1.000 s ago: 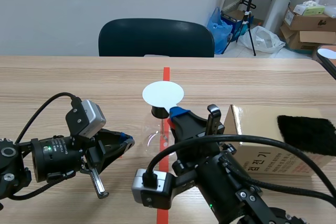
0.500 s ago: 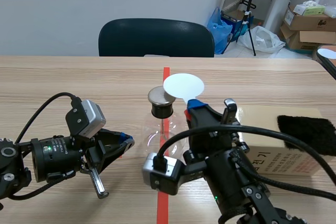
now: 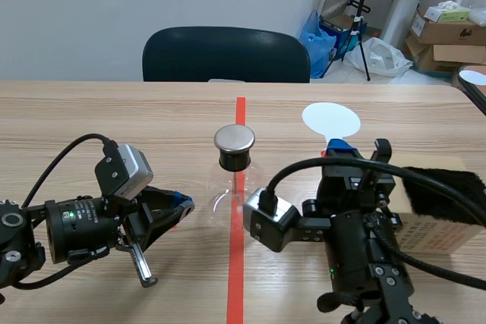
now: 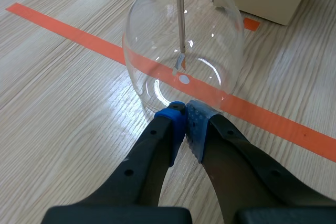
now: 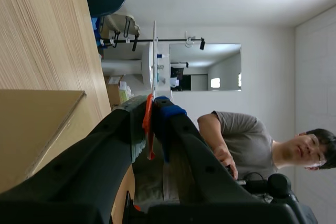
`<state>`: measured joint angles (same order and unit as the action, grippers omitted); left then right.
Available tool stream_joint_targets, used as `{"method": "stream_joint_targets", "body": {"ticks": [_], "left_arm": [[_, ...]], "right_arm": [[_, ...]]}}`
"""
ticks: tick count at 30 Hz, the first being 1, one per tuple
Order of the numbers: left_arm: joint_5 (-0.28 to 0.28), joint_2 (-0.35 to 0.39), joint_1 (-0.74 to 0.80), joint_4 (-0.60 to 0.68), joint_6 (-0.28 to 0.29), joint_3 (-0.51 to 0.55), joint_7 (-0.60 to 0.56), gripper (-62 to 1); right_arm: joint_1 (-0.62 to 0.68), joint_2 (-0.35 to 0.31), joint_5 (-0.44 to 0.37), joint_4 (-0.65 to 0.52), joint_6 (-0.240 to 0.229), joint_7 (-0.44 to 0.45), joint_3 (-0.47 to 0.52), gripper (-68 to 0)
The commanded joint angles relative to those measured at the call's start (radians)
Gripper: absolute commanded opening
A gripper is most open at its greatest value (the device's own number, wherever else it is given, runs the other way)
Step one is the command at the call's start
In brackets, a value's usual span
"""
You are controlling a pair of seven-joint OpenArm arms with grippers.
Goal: Do the electroscope experiment
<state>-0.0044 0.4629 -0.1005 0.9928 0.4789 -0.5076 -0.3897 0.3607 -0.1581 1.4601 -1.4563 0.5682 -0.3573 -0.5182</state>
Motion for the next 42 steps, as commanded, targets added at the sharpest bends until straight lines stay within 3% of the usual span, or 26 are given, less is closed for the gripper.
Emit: {"method": "stream_joint_targets", "body": {"ticks": [1, 6, 13, 35, 42], "left_arm": [[-0.013, -0.003, -0.016, 0.019, 0.002, 0.003, -0.01, -58.2], [-0.013, -0.003, -0.016, 0.019, 0.002, 0.003, -0.01, -58.2], [-0.013, -0.003, -0.016, 0.019, 0.002, 0.003, -0.01, -58.2], [-0.013, -0.003, -0.016, 0.019, 0.002, 0.003, -0.01, -58.2], [-0.013, -0.003, -0.016, 0.019, 0.002, 0.003, -0.01, -58.2]], "right_arm": [[-0.011, -0.005, 0.001, -0.029, 0.014, -0.022, 0.009, -66.5], [-0.011, -0.005, 0.001, -0.029, 0.013, -0.063, 0.009, -66.5], [-0.011, -0.005, 0.001, -0.029, -0.019, -0.032, 0.009, -66.5], [-0.012, -0.005, 0.001, -0.029, -0.008, 0.396, 0.009, -66.5], [-0.012, -0.005, 0.001, -0.029, -0.008, 0.478, 0.009, -66.5]]}}
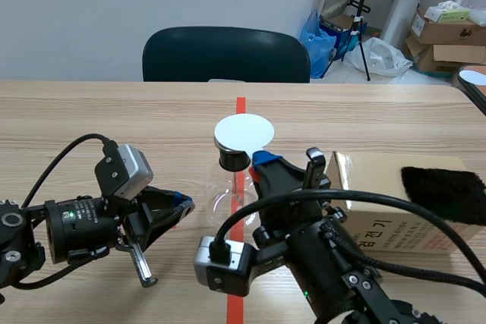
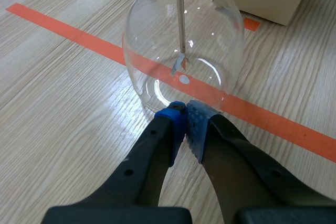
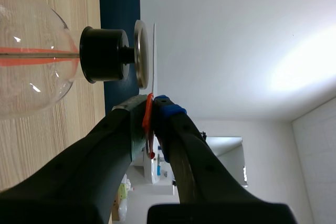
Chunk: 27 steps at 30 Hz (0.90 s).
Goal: Do the electroscope experiment
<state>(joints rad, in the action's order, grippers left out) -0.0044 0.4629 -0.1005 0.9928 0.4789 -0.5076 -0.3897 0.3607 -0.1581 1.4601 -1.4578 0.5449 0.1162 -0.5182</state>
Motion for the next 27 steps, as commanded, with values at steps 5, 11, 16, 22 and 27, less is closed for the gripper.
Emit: {"method": "stream_joint_targets", "body": {"ticks": [5, 11, 16, 22, 27], "left_arm": [[-0.013, -0.003, -0.016, 0.019, 0.002, 0.003, -0.01, -58.2], [-0.013, -0.003, -0.016, 0.019, 0.002, 0.003, -0.01, -58.2], [-0.013, -0.003, -0.016, 0.019, 0.002, 0.003, -0.01, -58.2], [-0.013, -0.003, -0.016, 0.019, 0.002, 0.003, -0.01, -58.2], [-0.013, -0.003, -0.016, 0.019, 0.002, 0.003, -0.01, -58.2]], "right_arm": [[-0.012, -0.005, 0.001, -0.027, 0.015, 0.027, 0.009, -66.5], [-0.012, -0.005, 0.001, -0.027, 0.015, 0.033, 0.009, -66.5], [-0.012, -0.005, 0.001, -0.027, 0.015, 0.033, 0.009, -66.5], [-0.012, -0.005, 0.001, -0.027, 0.015, 0.033, 0.009, -66.5], [-0.014, -0.005, 0.001, -0.027, 0.015, 0.032, 0.009, -66.5]]}}
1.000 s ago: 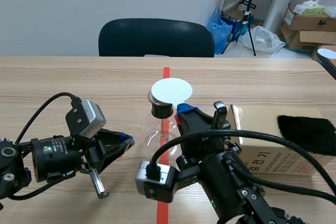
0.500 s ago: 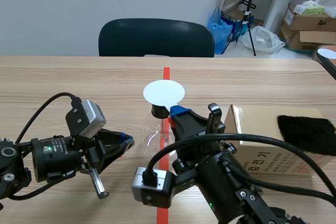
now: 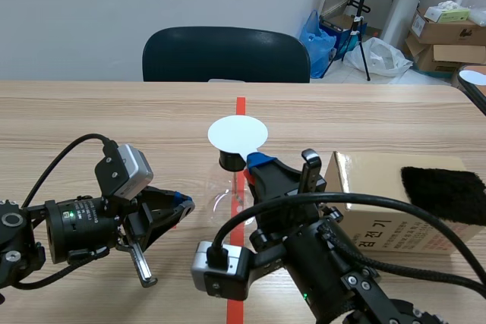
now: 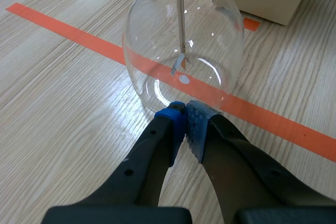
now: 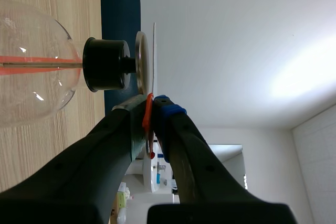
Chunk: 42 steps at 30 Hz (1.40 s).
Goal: Do the electroscope experiment
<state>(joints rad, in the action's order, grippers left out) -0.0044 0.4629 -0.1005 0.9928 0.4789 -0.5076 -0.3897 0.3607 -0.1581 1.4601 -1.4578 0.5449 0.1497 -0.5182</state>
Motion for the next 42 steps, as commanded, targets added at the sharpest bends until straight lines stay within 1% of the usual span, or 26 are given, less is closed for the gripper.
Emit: {"method": "stream_joint_targets", "body": {"ticks": [1, 19, 25, 32, 42], "left_arm": [[-0.013, -0.003, -0.016, 0.019, 0.002, 0.003, -0.01, -58.2], [-0.013, -0.003, -0.016, 0.019, 0.002, 0.003, -0.01, -58.2], [-0.013, -0.003, -0.016, 0.019, 0.002, 0.003, -0.01, -58.2], [-0.013, -0.003, -0.016, 0.019, 0.002, 0.003, -0.01, -58.2], [-0.013, -0.003, -0.016, 0.019, 0.002, 0.003, -0.01, -58.2]], "right_arm": [[-0.014, -0.005, 0.001, -0.027, 0.015, -0.001, 0.009, -66.5], [-0.014, -0.005, 0.001, -0.027, 0.015, -0.002, 0.009, -66.5], [-0.015, -0.005, 0.001, -0.027, 0.015, -0.025, 0.009, -66.5], [-0.014, -0.005, 0.001, -0.027, 0.015, -0.122, 0.009, -66.5], [-0.014, -0.005, 0.001, -0.027, 0.015, -0.327, 0.009, -66.5]]}}
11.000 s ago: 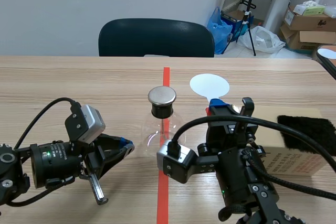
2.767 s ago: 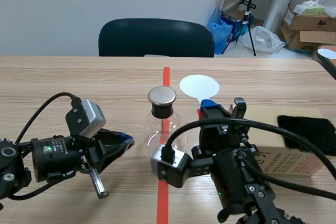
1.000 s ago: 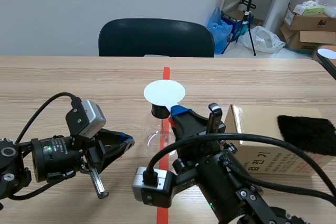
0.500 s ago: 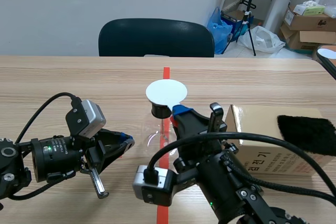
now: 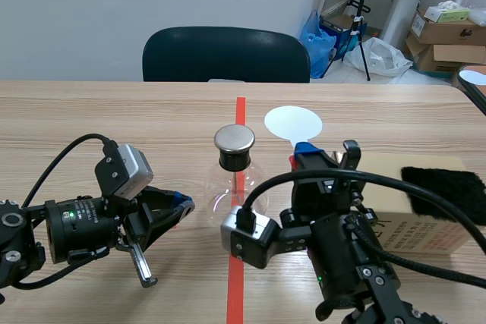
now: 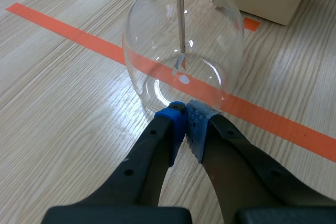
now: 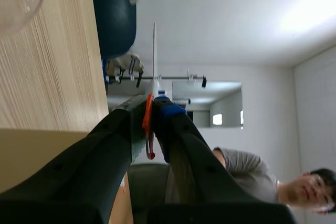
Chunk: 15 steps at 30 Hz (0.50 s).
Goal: Do the electroscope experiment
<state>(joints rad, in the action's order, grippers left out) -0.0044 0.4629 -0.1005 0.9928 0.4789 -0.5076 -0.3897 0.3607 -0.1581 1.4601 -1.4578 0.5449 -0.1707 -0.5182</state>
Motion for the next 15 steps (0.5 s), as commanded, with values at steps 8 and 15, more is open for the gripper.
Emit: {"method": "stream_joint_targets", "body": {"ticks": [8, 15], "left_arm": [[-0.013, -0.002, -0.016, 0.019, 0.002, 0.003, -0.01, -58.2], [-0.013, -0.002, -0.016, 0.019, 0.002, 0.003, -0.01, -58.2]], "right_arm": [[-0.014, -0.005, 0.001, -0.027, 0.015, -0.132, 0.01, -66.5], [-0.014, -0.005, 0.001, -0.027, 0.014, -0.149, 0.046, -66.5]]}}
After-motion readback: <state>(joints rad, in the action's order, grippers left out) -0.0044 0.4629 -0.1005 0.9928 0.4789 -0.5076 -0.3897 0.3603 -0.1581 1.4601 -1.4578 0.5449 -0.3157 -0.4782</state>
